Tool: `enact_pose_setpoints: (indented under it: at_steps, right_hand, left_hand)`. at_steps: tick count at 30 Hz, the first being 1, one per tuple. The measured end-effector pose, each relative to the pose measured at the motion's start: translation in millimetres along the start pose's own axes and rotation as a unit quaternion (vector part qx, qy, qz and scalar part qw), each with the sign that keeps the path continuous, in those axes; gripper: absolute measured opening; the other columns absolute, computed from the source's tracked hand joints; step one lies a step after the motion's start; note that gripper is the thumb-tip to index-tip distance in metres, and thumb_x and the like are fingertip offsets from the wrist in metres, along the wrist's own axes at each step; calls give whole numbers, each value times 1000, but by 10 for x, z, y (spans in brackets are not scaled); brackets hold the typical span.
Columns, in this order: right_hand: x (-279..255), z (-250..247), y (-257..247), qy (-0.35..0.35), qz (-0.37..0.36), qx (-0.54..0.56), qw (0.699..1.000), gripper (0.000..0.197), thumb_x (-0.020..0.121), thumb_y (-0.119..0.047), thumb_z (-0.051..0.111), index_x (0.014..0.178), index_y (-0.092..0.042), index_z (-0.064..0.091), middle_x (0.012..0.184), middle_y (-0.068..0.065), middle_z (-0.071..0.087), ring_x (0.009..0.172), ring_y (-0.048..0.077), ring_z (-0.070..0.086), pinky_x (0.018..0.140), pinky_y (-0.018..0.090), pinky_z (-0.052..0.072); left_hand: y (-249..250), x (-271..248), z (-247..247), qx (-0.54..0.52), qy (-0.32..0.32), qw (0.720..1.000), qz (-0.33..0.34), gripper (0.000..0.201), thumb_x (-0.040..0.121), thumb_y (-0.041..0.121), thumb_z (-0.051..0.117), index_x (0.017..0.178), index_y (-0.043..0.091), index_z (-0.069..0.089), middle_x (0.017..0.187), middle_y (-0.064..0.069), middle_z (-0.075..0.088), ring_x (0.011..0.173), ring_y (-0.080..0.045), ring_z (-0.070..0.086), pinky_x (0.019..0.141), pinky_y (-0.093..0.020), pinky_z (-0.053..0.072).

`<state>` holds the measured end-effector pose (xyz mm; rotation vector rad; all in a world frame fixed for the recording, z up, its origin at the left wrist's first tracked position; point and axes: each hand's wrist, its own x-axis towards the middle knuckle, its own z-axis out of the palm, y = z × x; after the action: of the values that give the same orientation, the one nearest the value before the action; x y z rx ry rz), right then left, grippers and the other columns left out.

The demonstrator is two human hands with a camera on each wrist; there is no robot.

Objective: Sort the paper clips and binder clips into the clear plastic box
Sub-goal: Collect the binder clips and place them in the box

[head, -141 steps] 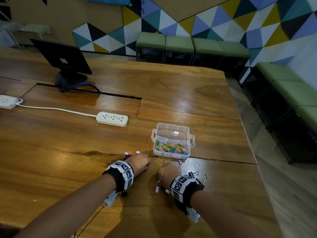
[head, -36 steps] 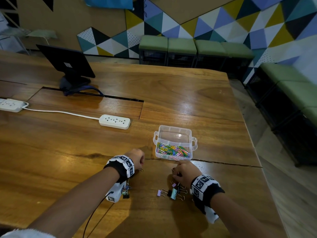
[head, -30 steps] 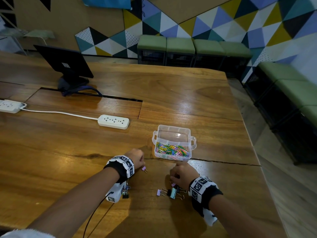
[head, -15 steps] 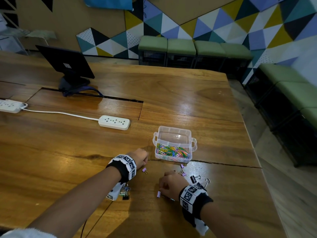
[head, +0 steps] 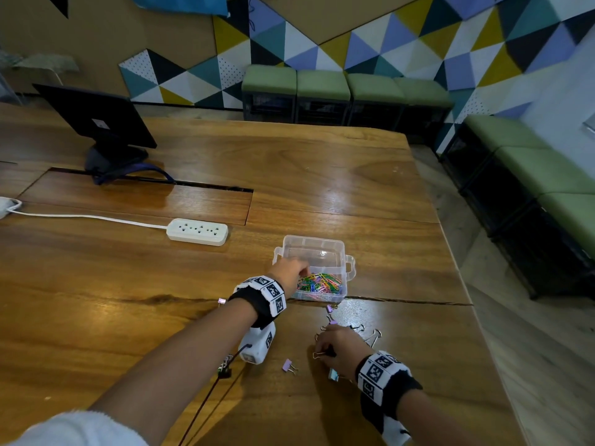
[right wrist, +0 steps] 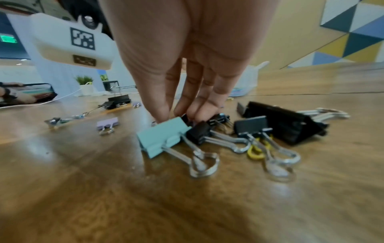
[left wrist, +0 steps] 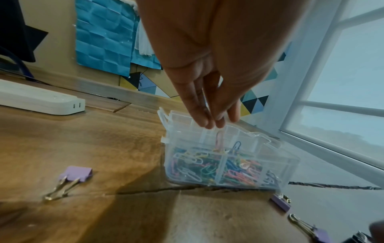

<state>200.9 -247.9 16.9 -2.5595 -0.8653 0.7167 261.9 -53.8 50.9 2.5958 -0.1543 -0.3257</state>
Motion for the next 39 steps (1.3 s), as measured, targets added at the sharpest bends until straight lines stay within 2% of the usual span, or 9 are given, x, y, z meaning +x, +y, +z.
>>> enact_pose_setpoints:
  at_steps: [3,5,10,16,22,27,30,35,39]
  right_hand:
    - [-40,-31,130,74,41,21,996,18,84,-20,62,101,-20,66,97,-8,51,89,7,50,77,12,40]
    - [-66,-56,198,98,73,13,992,28,81,-29,66,108,-26,61,101,-9,48,97,8,46,82,16,41]
    - [-99,-52,250,40,102,-21,994,59,72,-45,70,125,-33,47,121,-6,45,113,13,40,97,27,42]
    - [-138,-23,196,21,47,-2,999,47,79,-31,68,124,-32,54,124,-5,44,116,11,42,90,13,32]
    - [-190,-21,146,4,18,-34,999,31,78,-41,66,105,-27,68,127,-7,43,116,12,36,102,27,38]
    - [-106,41,-43,37,2,-26,999,28,78,-44,65,93,-22,69,121,-6,46,111,11,42,96,26,43]
    - [-6,105,-246,37,-30,-5,999,20,78,-38,65,90,-22,68,114,-3,50,106,11,45,94,29,45]
    - [209,221,-596,8,-71,-7,997,11,84,-29,62,91,-23,67,105,-5,52,102,10,45,100,27,39]
    - [390,287,-874,-34,-84,-25,996,15,88,-26,56,99,-23,65,107,-4,57,100,12,49,90,26,44]
  left_hand:
    - [-31,-57,17,5,13,1000,13,39,89,-9,45,116,13,62,128,-7,54,119,-23,50,102,-34,42]
    - [-74,-147,16,-2,44,999,23,35,91,-4,47,115,15,63,123,-6,54,117,-21,48,101,-32,41]
    - [-206,-444,14,-18,66,997,18,26,92,6,50,112,17,63,116,-2,54,116,-17,46,104,-31,39]
    - [-481,-871,-106,-22,91,994,-57,20,92,15,53,107,24,63,105,7,51,102,-9,44,106,-34,38]
    - [-791,-1403,-107,-38,109,983,-144,18,88,17,61,105,24,61,104,8,49,98,-9,50,94,-27,47]
    - [-997,-1783,104,-30,63,974,-214,17,84,18,65,93,27,54,103,5,50,85,-8,53,77,-17,47]
    - [-1020,-1892,223,-33,24,973,-227,20,84,19,66,91,27,49,97,6,50,75,-4,46,62,-10,36]
    - [-1026,-1928,369,-52,4,975,-216,24,80,20,70,96,29,55,94,6,50,68,-1,41,58,-8,33]
    - [-981,-1900,388,-45,6,979,-201,30,80,22,70,109,22,60,95,7,48,76,-5,43,63,-11,35]
